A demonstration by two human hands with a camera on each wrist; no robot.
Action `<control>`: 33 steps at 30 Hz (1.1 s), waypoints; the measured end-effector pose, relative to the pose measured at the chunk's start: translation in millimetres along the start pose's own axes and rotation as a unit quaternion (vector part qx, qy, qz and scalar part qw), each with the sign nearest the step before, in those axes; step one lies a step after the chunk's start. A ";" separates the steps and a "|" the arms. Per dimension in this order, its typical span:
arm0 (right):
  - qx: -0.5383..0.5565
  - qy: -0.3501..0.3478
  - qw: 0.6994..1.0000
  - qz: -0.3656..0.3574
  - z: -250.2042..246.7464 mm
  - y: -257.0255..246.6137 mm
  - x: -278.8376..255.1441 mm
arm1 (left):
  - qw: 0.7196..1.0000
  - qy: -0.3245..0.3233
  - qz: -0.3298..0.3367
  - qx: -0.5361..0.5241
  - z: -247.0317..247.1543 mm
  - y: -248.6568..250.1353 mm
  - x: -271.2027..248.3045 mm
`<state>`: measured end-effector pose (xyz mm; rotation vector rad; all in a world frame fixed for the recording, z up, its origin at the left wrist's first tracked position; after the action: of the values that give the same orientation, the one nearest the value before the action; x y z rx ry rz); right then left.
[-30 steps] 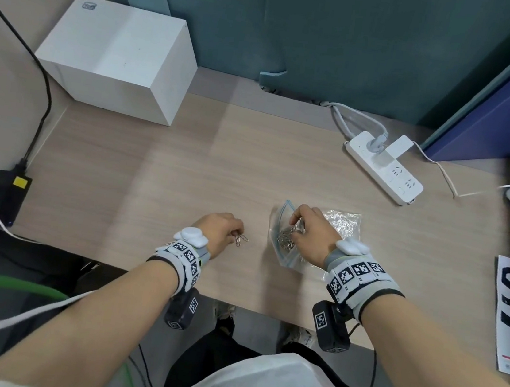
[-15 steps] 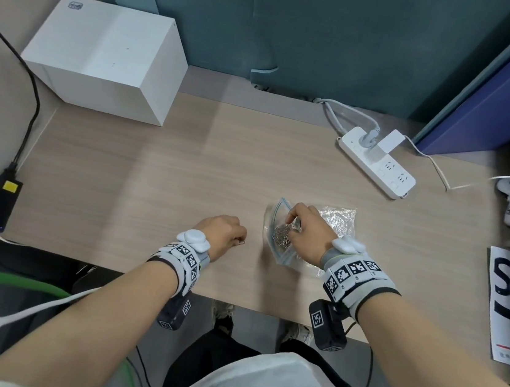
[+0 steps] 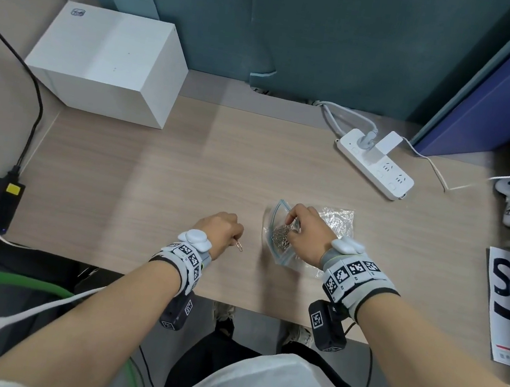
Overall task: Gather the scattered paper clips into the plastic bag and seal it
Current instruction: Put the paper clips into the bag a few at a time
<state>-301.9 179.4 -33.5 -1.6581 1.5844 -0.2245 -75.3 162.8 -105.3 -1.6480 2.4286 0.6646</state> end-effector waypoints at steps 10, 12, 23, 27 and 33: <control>-0.006 0.004 1.000 0.003 0.1 1.5 -2.1 | 0.995 -0.056 -0.084 -0.007 1.8 -3.7 6.2; -0.007 0.004 1.000 0.002 0.3 0.5 -1.8 | 0.986 -0.069 -0.130 -0.083 -3.0 -1.4 10.6; 0.000 0.008 1.000 -0.001 -0.3 -1.7 -0.4 | 0.904 -0.076 -0.102 -0.407 -16.9 47.3 20.2; 0.007 0.012 1.000 0.009 -3.5 1.0 -1.6 | 0.959 0.005 -0.110 -0.260 -19.4 2.8 9.5; 0.009 0.006 1.000 -0.001 -2.4 -0.1 -0.8 | 0.991 -0.031 -0.063 -0.114 -5.7 -18.1 -1.3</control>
<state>-303.5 179.1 -31.6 -1.6487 1.5855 -0.2500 -57.5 155.9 -104.8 -1.8145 2.2530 0.9897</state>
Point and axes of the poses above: each hand's wrist, its own x-axis towards the middle knuckle, its own z-axis out of the palm, y = z × x, the point moved 4 cm from there along x, towards the middle knuckle, and after that the axes turned 8 degrees about -z, right-handed, at the moved point
